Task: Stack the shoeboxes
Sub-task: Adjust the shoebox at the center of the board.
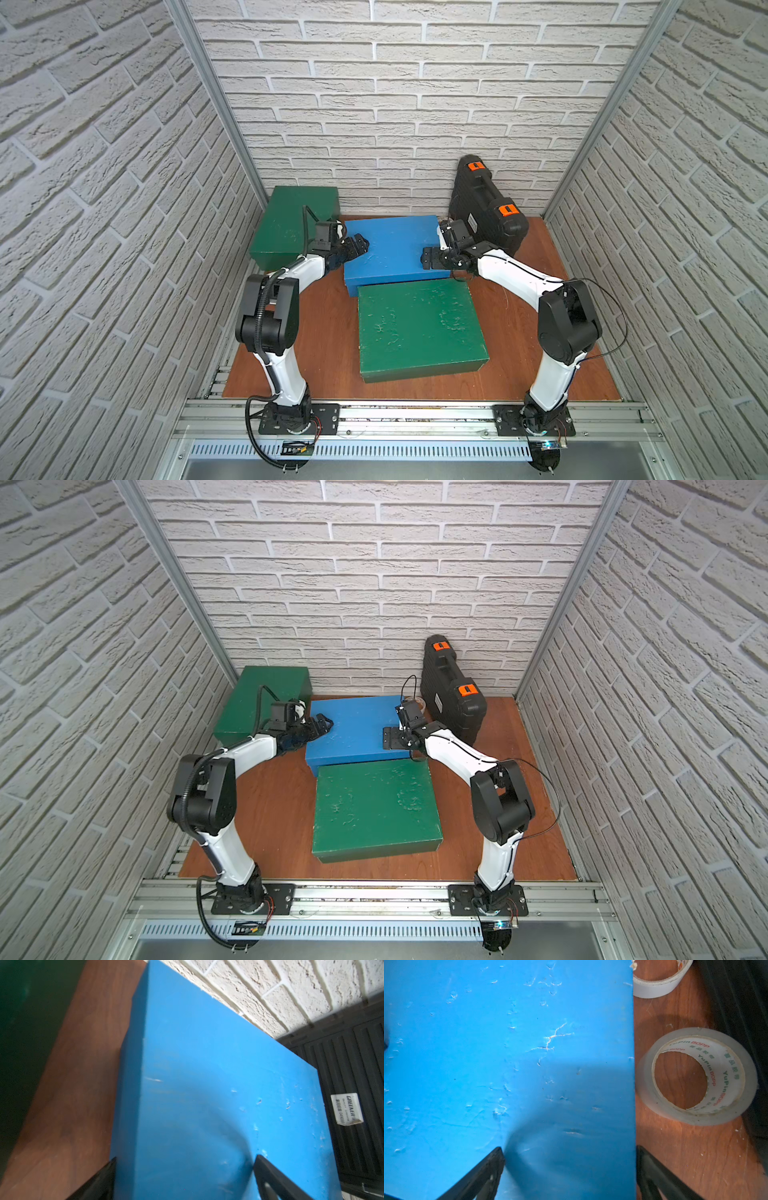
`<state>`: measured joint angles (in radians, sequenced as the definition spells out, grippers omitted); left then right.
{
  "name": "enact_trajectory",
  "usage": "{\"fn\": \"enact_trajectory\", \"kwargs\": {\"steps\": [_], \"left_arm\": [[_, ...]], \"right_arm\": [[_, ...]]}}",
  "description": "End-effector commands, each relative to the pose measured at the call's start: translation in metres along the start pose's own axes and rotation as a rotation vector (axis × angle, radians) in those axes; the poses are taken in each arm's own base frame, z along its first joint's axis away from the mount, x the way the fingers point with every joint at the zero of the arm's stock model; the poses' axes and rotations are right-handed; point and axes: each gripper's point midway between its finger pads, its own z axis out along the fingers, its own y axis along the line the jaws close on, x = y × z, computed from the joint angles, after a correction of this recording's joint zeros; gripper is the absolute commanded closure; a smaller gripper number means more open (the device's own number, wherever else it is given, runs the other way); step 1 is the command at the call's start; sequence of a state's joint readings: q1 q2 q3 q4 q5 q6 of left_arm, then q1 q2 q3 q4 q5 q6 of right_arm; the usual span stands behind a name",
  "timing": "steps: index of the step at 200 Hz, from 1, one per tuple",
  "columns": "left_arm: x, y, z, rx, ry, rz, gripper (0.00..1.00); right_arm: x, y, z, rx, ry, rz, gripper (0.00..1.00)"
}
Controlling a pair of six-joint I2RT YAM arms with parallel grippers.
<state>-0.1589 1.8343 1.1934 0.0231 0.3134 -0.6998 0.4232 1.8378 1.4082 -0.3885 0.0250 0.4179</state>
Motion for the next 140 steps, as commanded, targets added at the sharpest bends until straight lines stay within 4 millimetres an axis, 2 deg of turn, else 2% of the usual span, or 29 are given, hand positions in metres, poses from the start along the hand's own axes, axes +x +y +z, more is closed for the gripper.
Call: {"fn": "enact_trajectory", "kwargs": {"steps": [1,32,75,115,140], "left_arm": [[-0.005,-0.015,0.006,0.05,-0.004,0.032,0.02],[-0.004,-0.025,0.01,0.077,0.007,0.041,0.02],[-0.01,-0.035,0.005,0.104,0.001,0.049,0.02],[-0.018,-0.044,-0.012,0.106,-0.024,0.076,0.02],[-0.028,-0.043,-0.026,0.062,-0.046,0.093,0.02]], "right_arm": [[0.001,-0.003,-0.008,-0.01,-0.022,0.023,0.05],[-0.001,-0.009,-0.016,-0.008,-0.049,0.051,0.05],[-0.005,-0.014,-0.031,-0.008,-0.094,0.069,0.05],[-0.008,-0.013,-0.04,-0.016,-0.118,0.077,0.05],[-0.012,-0.014,-0.05,-0.009,-0.139,0.079,0.05]]}}
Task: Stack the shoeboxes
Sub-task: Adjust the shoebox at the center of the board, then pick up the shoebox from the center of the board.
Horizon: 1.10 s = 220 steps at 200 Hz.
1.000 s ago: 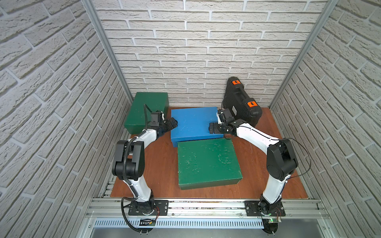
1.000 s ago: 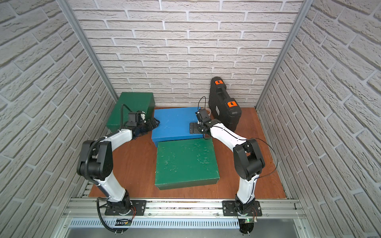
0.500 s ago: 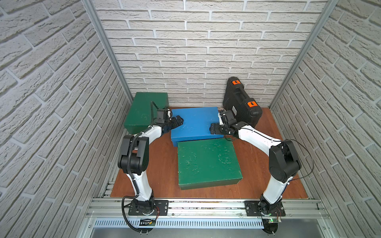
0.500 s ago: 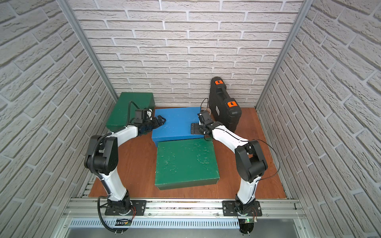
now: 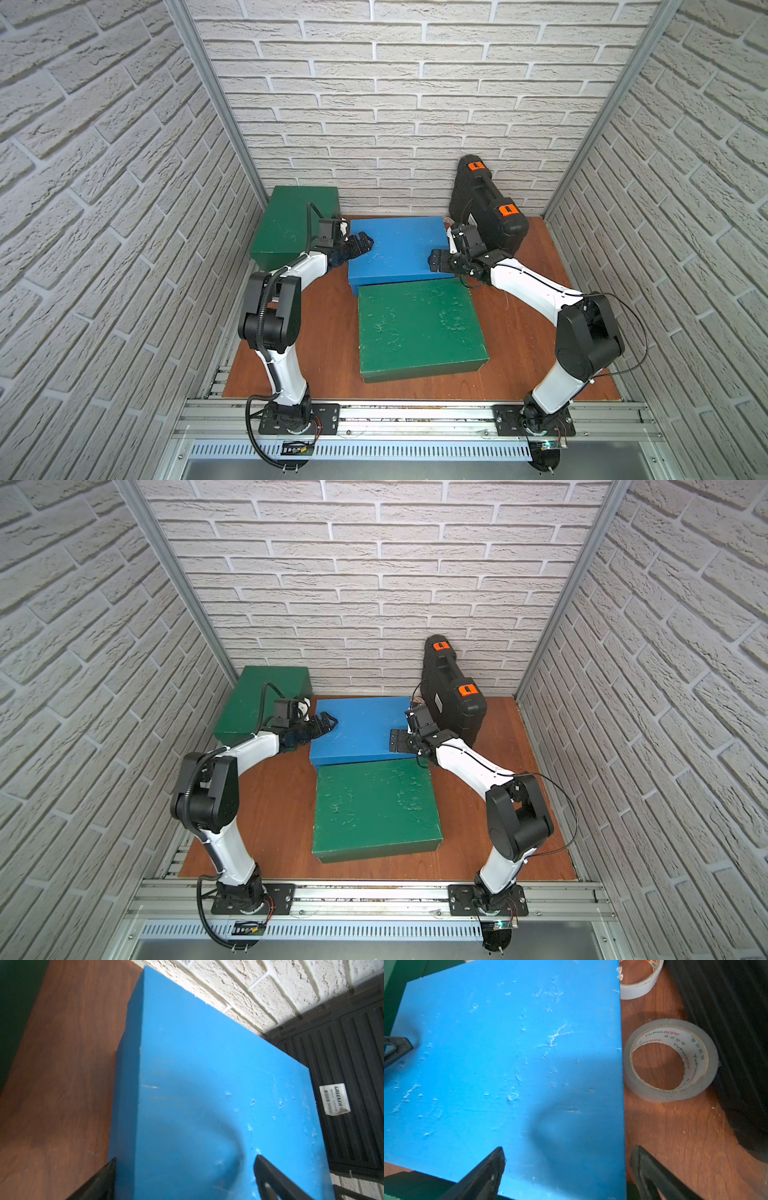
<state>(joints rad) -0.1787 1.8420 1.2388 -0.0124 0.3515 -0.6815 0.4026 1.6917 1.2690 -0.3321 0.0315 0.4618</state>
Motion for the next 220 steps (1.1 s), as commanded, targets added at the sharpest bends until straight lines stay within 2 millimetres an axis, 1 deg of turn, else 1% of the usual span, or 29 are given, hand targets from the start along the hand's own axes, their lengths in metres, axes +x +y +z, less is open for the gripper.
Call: {"fn": "enact_trajectory", "kwargs": {"steps": [1,13,23,33,49,68,84,108,130,143,162,164,176,181,184,204,220], "left_arm": [[-0.029,-0.024,-0.028,0.015,-0.075,0.064,0.02],[-0.034,-0.027,-0.036,0.009,-0.084,0.071,0.02],[-0.038,-0.033,-0.047,0.014,-0.102,0.074,0.02],[-0.041,-0.038,-0.059,0.016,-0.122,0.078,0.02],[-0.044,-0.048,-0.084,0.021,-0.162,0.094,0.02],[-0.037,-0.047,-0.115,-0.012,-0.203,0.089,0.02],[-0.027,-0.045,-0.142,-0.034,-0.238,0.065,0.02],[0.002,-0.038,-0.174,-0.022,-0.271,-0.003,0.02],[0.038,-0.023,-0.189,-0.027,-0.264,-0.101,0.02],[0.067,-0.009,-0.19,-0.044,-0.225,-0.154,0.02],[0.116,0.013,-0.183,-0.063,-0.14,-0.207,0.02],[0.121,0.014,-0.183,-0.06,-0.133,-0.208,0.02],[0.146,0.023,-0.18,-0.046,-0.105,-0.213,0.02],[0.152,0.024,-0.18,-0.033,-0.109,-0.214,0.02],[0.159,0.029,-0.176,-0.04,-0.098,-0.224,0.02],[0.177,0.034,-0.178,0.003,-0.139,-0.228,0.02],[0.183,0.039,-0.181,-0.002,-0.173,-0.215,0.02]], "right_arm": [[-0.017,0.0,-0.019,-0.003,-0.075,0.019,0.05],[-0.02,0.0,-0.027,0.002,-0.09,0.022,0.05],[-0.023,-0.001,-0.035,0.003,-0.104,0.025,0.05],[-0.024,-0.002,-0.046,0.006,-0.115,0.027,0.05],[-0.027,-0.005,-0.065,0.011,-0.149,0.033,0.04],[-0.025,-0.012,-0.09,0.023,-0.189,0.05,0.04],[-0.018,-0.018,-0.111,0.019,-0.218,0.072,0.03],[0.003,-0.029,-0.138,0.006,-0.245,0.109,0.03],[0.03,-0.041,-0.158,-0.002,-0.253,0.145,0.03],[0.047,-0.049,-0.169,-0.01,-0.253,0.167,0.02],[0.073,-0.057,-0.179,-0.032,-0.245,0.185,0.02],[0.074,-0.057,-0.183,-0.04,-0.253,0.187,0.02],[0.092,-0.062,-0.185,-0.054,-0.24,0.192,0.01],[0.098,-0.064,-0.186,-0.062,-0.238,0.193,0.01],[0.102,-0.065,-0.187,-0.067,-0.234,0.192,0.01],[0.126,-0.073,-0.186,-0.071,-0.217,0.192,0.01],[0.136,-0.075,-0.183,-0.085,-0.21,0.197,0.01]]}}
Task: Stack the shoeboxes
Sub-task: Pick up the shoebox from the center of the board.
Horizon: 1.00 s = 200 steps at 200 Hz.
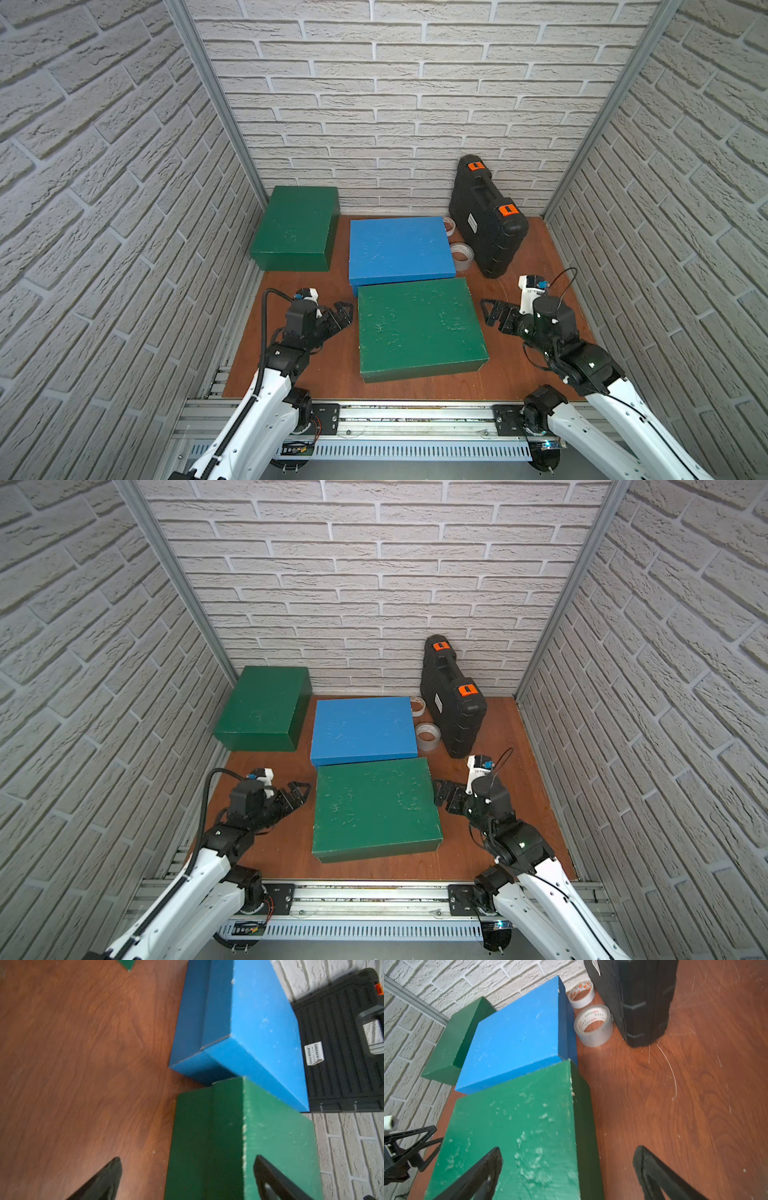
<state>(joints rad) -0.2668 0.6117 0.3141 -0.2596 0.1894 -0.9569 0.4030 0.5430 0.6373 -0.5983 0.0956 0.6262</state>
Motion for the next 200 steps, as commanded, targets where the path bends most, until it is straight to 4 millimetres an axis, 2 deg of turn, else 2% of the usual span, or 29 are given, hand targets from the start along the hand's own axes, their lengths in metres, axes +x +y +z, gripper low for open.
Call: {"fn": "enact_trajectory", "kwargs": {"steps": [1,23,52,84,119,162,200], "left_arm": [[-0.005,-0.006,-0.006,0.051,-0.079,-0.012,0.02],[-0.006,-0.006,-0.01,0.059,-0.104,-0.026,0.02],[-0.004,-0.031,0.001,0.178,-0.084,-0.067,0.02],[0.008,-0.041,0.026,0.114,0.006,-0.044,0.02],[0.028,-0.064,0.055,0.154,0.079,-0.004,0.02],[0.046,-0.069,0.082,0.141,0.177,-0.009,0.02],[0.047,-0.065,0.086,0.117,0.171,-0.014,0.02]], "right_arm": [[0.02,-0.006,0.0,-0.014,0.04,0.022,0.01],[0.027,-0.005,0.009,-0.041,0.041,0.047,0.01],[0.024,-0.01,0.018,0.002,0.035,0.094,0.01],[0.026,0.0,0.031,-0.045,0.053,0.138,0.01],[0.039,0.019,0.055,-0.122,0.145,0.14,0.01],[0.055,0.029,0.081,-0.135,0.264,0.12,0.02],[0.054,0.029,0.081,-0.132,0.252,0.119,0.02]]}}
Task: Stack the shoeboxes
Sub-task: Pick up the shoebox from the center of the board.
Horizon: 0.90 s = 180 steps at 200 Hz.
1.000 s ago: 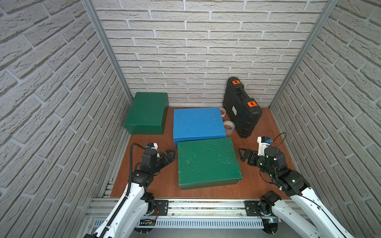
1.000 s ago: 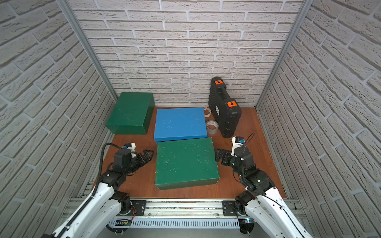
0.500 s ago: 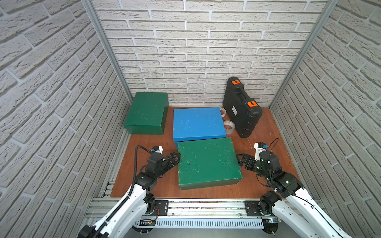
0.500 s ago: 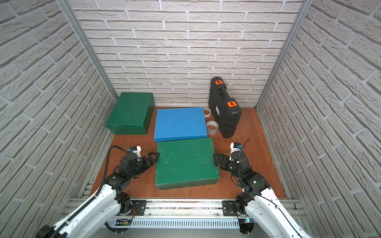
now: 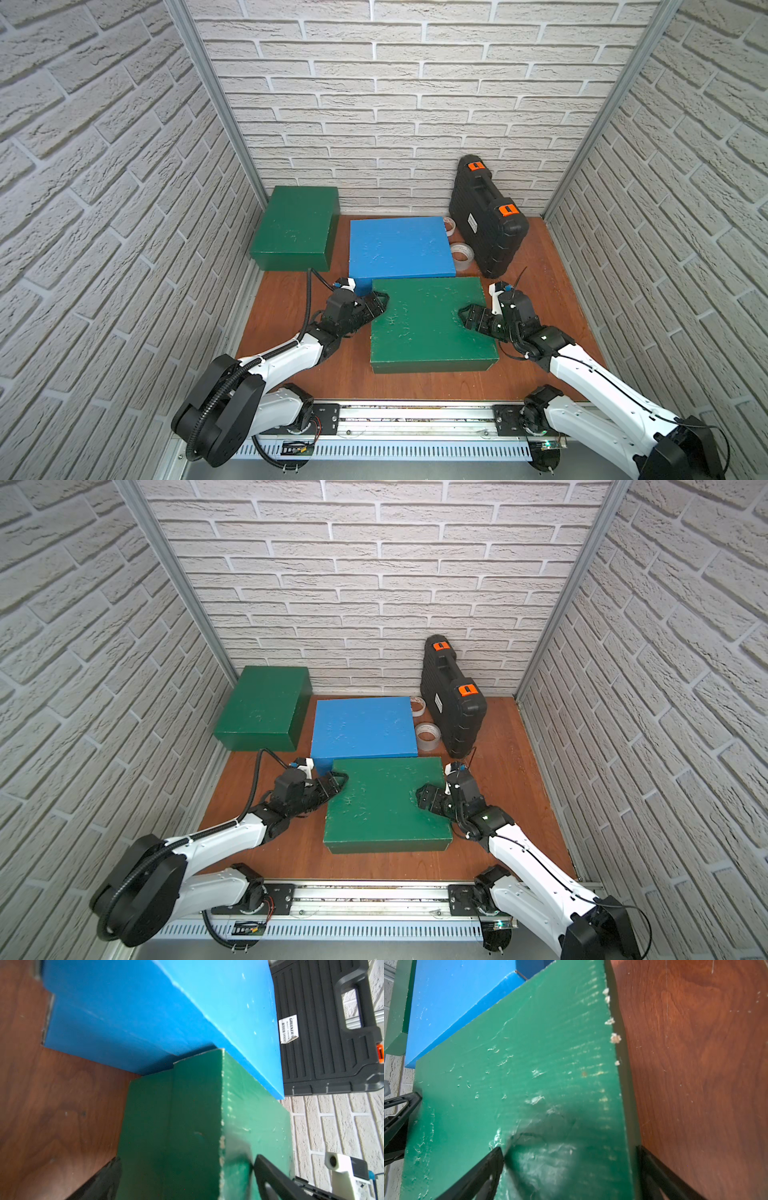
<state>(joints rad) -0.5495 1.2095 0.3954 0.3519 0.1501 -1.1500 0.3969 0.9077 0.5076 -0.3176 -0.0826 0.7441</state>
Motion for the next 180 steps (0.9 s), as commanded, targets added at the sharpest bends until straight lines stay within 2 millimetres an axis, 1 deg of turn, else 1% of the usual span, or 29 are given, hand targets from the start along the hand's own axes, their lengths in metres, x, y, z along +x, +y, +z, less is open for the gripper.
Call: {"fn": "enact_trajectory", "kwargs": {"steps": [1,21,54,83,116,145,180], "left_arm": [[0.017,0.016,0.004,-0.056,0.056,-0.002,0.02],[0.017,0.018,0.003,-0.061,0.05,-0.005,0.02],[0.016,0.014,-0.004,-0.045,0.048,-0.003,0.02],[0.013,0.016,-0.015,-0.049,0.011,0.002,0.02],[0.011,0.009,-0.026,-0.011,-0.006,0.013,0.02],[0.011,0.01,-0.03,-0.017,-0.014,0.005,0.02],[0.015,0.006,-0.026,0.012,0.009,-0.01,0.02]], "right_arm": [[-0.007,0.029,-0.003,-0.123,-0.015,-0.016,0.02],[-0.008,0.025,-0.004,-0.104,-0.024,-0.01,0.01],[-0.012,0.005,-0.006,0.005,-0.053,-0.002,0.0],[-0.016,0.002,-0.012,0.012,-0.057,-0.009,0.01],[-0.021,-0.003,-0.018,-0.016,-0.062,0.02,0.01],[-0.019,-0.004,-0.009,-0.067,-0.021,0.061,0.01],[-0.014,0.001,0.003,-0.1,0.021,0.081,0.01]]}}
